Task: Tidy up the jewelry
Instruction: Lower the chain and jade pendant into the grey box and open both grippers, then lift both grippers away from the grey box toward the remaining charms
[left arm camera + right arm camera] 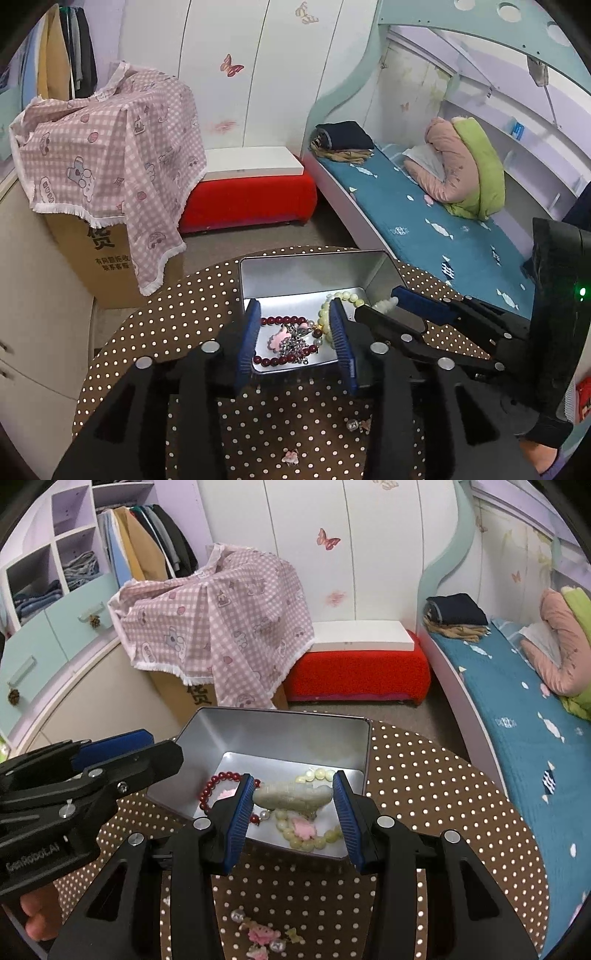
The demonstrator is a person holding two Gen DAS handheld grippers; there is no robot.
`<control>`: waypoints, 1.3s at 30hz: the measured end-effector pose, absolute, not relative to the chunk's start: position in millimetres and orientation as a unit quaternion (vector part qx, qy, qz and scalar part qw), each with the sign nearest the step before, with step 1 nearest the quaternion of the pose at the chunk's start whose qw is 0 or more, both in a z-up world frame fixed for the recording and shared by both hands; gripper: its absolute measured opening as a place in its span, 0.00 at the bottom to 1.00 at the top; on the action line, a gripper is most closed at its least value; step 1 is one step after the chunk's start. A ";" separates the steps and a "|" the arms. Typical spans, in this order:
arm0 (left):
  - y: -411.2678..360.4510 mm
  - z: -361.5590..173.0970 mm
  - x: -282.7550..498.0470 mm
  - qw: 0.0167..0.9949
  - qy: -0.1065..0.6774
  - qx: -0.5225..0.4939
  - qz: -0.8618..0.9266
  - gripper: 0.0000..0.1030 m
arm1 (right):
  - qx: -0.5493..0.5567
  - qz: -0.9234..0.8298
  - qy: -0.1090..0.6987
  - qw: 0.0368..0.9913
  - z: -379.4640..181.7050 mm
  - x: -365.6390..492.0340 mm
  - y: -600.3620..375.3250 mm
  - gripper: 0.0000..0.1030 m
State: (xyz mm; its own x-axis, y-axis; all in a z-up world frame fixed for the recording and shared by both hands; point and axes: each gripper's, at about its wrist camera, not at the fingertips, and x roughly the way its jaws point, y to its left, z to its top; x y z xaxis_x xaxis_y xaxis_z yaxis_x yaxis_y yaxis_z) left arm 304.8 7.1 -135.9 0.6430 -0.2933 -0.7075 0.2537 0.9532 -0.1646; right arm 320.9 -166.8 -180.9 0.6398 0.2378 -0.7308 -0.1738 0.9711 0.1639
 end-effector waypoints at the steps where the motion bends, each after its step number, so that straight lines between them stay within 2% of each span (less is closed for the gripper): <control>1: 7.5 -135.7 303.9 0.907 0.394 -0.024 -0.150 0.38 | 0.041 0.113 0.408 0.905 -181.0 320.1 -167.1 0.43; 3: 9.6 -134.5 302.2 0.907 0.392 -0.025 -0.149 0.38 | 0.041 0.110 0.404 0.907 -178.3 318.1 -168.1 0.43; 7: 15.4 -128.9 296.8 0.908 0.389 -0.035 -0.150 0.38 | 0.045 0.109 0.389 0.914 -167.9 311.7 -172.5 0.52; 15: 25.0 -107.4 266.9 0.917 0.367 -0.042 -0.154 0.38 | 0.051 0.111 0.359 0.925 -135.4 280.6 -183.0 0.53; 17: 27.4 -103.3 257.2 0.919 0.361 -0.041 -0.155 0.45 | 0.051 0.112 0.352 0.928 -128.0 268.6 -186.8 0.53; 18: 30.0 -100.8 250.0 0.922 0.355 -0.042 -0.151 0.52 | 0.051 0.110 0.348 0.930 -125.0 261.6 -189.4 0.53; 23: 35.6 -99.0 222.9 0.927 0.342 -0.037 -0.152 0.52 | 0.052 0.105 0.344 0.932 -123.0 230.3 -201.3 0.55; 39: 25.2 -195.2 200.9 0.897 0.420 -0.016 -0.135 0.53 | 0.054 0.087 0.420 0.902 -205.8 181.4 -210.1 0.55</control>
State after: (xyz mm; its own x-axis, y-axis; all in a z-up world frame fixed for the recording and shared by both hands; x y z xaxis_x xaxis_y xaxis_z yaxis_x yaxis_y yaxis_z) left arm 200.9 25.2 -195.2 0.6105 -0.2560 -0.7495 0.2291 0.9630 -0.1422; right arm 181.4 -210.1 -205.8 0.6317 0.2012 -0.7486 -0.1113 0.9793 0.1693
